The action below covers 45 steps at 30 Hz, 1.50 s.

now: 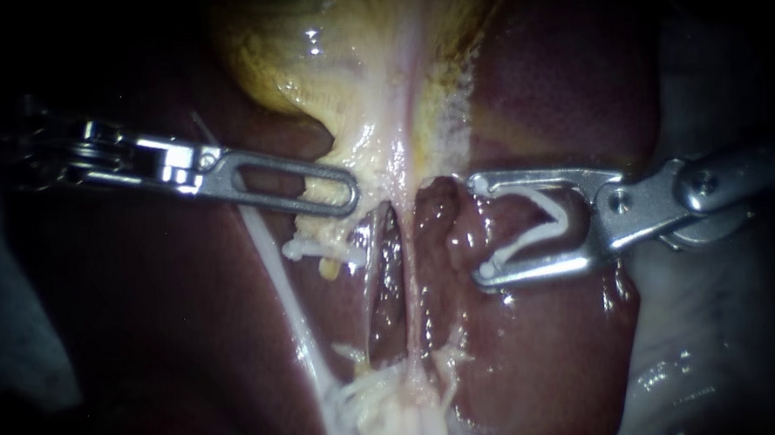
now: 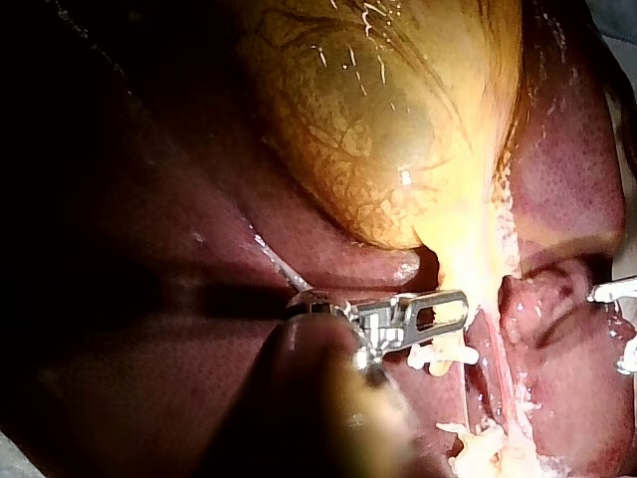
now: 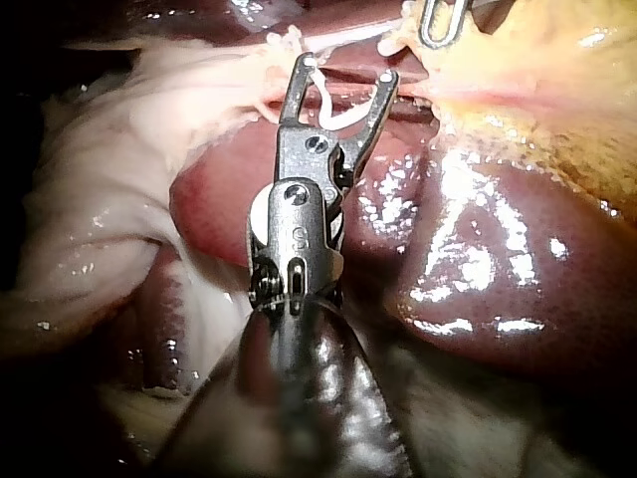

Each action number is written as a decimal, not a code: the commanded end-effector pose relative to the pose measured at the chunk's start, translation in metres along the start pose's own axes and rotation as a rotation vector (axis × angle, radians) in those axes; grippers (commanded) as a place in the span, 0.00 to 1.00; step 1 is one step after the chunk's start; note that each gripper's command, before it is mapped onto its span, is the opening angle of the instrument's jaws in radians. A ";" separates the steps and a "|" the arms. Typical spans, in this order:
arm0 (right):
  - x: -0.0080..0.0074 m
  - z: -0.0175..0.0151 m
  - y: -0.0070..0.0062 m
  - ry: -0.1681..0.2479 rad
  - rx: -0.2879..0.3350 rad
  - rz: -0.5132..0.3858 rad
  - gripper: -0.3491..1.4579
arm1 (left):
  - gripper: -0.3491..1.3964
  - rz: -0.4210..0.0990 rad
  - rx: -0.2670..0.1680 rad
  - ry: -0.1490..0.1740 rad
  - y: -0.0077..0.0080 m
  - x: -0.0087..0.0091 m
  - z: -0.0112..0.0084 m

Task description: Clipping first clip right tube

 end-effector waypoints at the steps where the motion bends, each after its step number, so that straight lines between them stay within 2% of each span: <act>1: 0.0000 0.0000 0.0000 -0.001 0.000 -0.001 0.47 | 0.00 0.000 0.001 0.001 0.0000 0.0000 0.0000; 7: 0.0000 0.0000 0.0001 -0.001 0.000 -0.001 0.47 | 0.00 -0.006 0.007 0.008 -0.0010 -0.0002 -0.0016; 11: 0.0000 0.0000 0.0001 -0.001 0.000 -0.001 0.47 | 0.00 -0.015 0.005 0.012 -0.0027 -0.0006 -0.0041; 16: -0.0001 0.0001 0.0002 -0.001 -0.001 -0.001 0.47 | 0.00 -0.032 0.011 -0.005 -0.0048 -0.0007 -0.0065; 22: -0.0005 0.0005 0.0001 -0.009 0.006 -0.003 0.47 | 0.00 -0.031 0.013 -0.011 -0.0059 -0.0003 -0.0067; 25: -0.0015 0.0013 -0.0004 -0.019 0.009 0.042 0.47 | 0.00 -0.031 0.013 -0.011 -0.0059 -0.0003 -0.0066; 28: -0.0031 0.0026 -0.0010 -0.040 0.018 0.125 0.46 | 0.00 -0.030 0.013 -0.011 -0.0059 -0.0003 -0.0066; 33: -0.0063 0.0057 -0.0021 -0.066 0.038 0.243 0.46 | 0.00 -0.025 0.013 -0.011 -0.0060 -0.0002 -0.0066; 36: -0.0082 0.0077 -0.0028 -0.091 0.061 0.286 0.45 | 0.00 -0.025 0.015 -0.013 -0.0061 -0.0002 -0.0067; 39: -0.0098 0.0097 -0.0034 -0.094 0.078 0.319 0.45 | 0.00 -0.025 0.015 -0.014 -0.0062 -0.0001 -0.0067; 43: -0.0108 0.0119 -0.0039 -0.099 0.099 0.355 0.45 | 0.00 -0.026 0.014 -0.014 -0.0063 0.0000 -0.0066; 45: -0.0111 0.0128 -0.0041 -0.080 0.112 0.373 0.45 | 0.00 -0.026 0.014 -0.014 -0.0063 0.0000 -0.0066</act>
